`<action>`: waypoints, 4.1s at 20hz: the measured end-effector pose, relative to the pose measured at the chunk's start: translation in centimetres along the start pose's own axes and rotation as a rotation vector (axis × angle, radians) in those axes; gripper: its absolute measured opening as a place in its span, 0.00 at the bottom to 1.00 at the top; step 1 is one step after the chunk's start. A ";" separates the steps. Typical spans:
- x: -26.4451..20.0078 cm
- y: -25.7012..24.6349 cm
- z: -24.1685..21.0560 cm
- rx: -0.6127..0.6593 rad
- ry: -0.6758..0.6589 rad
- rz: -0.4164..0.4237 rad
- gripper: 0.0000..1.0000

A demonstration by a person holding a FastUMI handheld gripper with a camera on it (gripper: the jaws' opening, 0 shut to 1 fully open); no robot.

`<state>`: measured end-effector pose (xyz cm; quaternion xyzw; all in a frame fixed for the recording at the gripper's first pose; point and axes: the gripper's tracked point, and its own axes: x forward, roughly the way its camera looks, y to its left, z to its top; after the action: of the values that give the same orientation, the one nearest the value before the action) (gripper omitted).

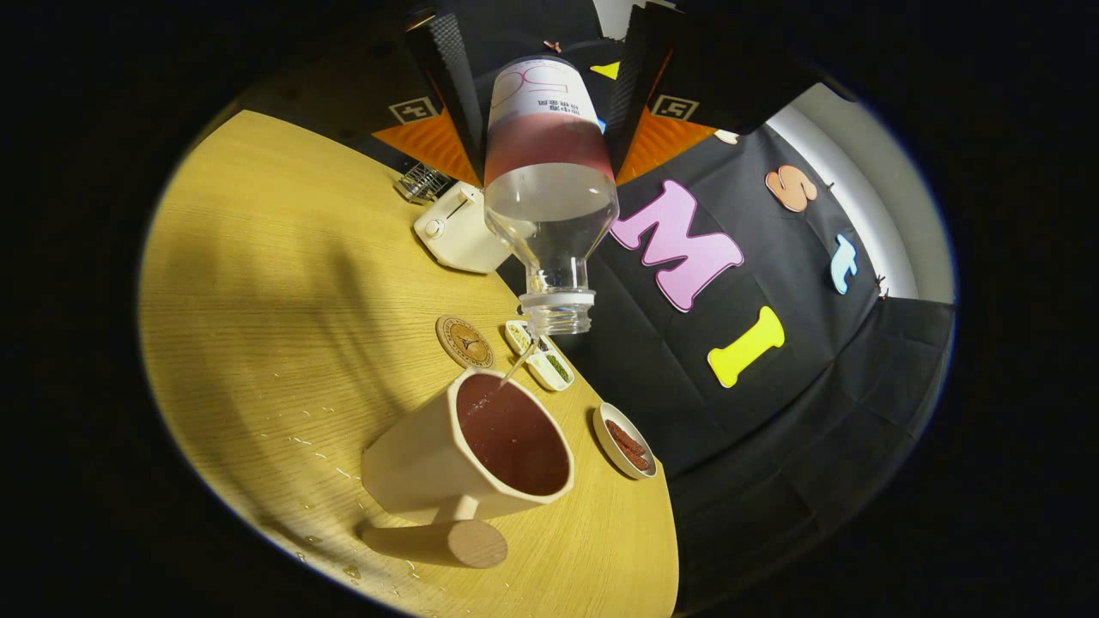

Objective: Take the bottle from table, then pour the juice into the cup, finally place the bottle on the coaster

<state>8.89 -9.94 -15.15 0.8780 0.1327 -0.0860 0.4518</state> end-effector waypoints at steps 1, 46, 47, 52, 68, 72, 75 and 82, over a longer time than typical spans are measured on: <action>0.1 0.2 -0.1 0.007 -0.001 0.004 0.74; 0.2 4.3 1.8 0.173 -0.143 0.139 0.74; 0.2 3.9 1.7 0.145 -0.140 0.123 0.74; 0.2 2.1 1.0 -0.129 -0.120 0.063 0.74; 2.0 4.2 -0.2 -1.423 -0.364 0.029 0.74; 3.0 5.7 -1.1 -1.680 -0.477 0.004 0.74; 4.1 6.6 -2.5 -1.878 -0.552 -0.018 0.74; 9.0 6.7 -4.4 -2.162 -0.686 0.000 0.74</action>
<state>19.69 -8.64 -9.88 -0.0426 0.0066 -0.1623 0.9858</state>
